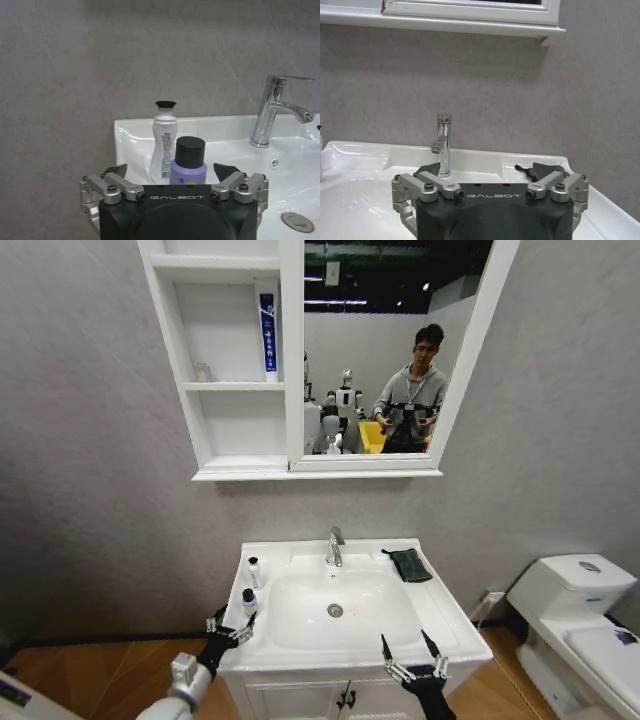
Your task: Move facial cleanser and shampoo from washbasin to cabinet, then wipe washbasin with towel.
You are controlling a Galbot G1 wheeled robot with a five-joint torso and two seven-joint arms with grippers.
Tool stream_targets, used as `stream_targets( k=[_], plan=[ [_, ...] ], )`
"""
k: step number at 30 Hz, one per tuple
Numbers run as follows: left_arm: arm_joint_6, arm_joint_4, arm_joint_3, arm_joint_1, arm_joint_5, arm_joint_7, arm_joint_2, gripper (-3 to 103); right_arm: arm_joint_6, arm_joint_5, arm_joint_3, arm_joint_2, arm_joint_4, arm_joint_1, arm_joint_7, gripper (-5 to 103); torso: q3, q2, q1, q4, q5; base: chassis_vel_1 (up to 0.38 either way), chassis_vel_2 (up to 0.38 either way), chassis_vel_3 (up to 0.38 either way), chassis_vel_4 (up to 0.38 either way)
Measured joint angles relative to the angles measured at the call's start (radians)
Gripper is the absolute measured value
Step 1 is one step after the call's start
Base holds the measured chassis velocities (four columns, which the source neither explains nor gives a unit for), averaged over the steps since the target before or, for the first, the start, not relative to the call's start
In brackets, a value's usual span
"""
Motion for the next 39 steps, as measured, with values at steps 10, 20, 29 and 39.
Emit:
stream_targets(
  k=[10,20,29,39],
  plan=[
    [0.015,0.012,0.008,-0.017,0.014,0.001,0.018,98,-0.042,0.014,0.009,-0.001,0.008,0.017,0.035,100,0.0,0.0,0.0,0.0002,0.0,0.0,0.0,0.0,0.0],
    [0.006,0.035,0.074,-0.038,0.043,0.018,0.005,98,-0.045,0.015,0.024,0.008,0.001,0.009,0.047,100,0.0,0.0,0.0,0.0,-0.0001,0.0,0.0,0.0,0.0],
    [-0.024,0.134,0.104,-0.126,0.057,0.01,-0.025,98,-0.039,0.014,0.039,0.013,0.014,-0.024,0.051,100,0.0,0.0,0.0,0.0,0.0,0.0,0.0,0.0,0.0],
    [-0.035,0.177,0.1,-0.157,0.076,0.014,-0.038,74,-0.038,0.016,0.047,0.014,0.026,-0.038,0.059,100,0.0,0.0,0.0,0.0001,-0.0001,0.0,0.0,0.0,0.0]
  ],
)
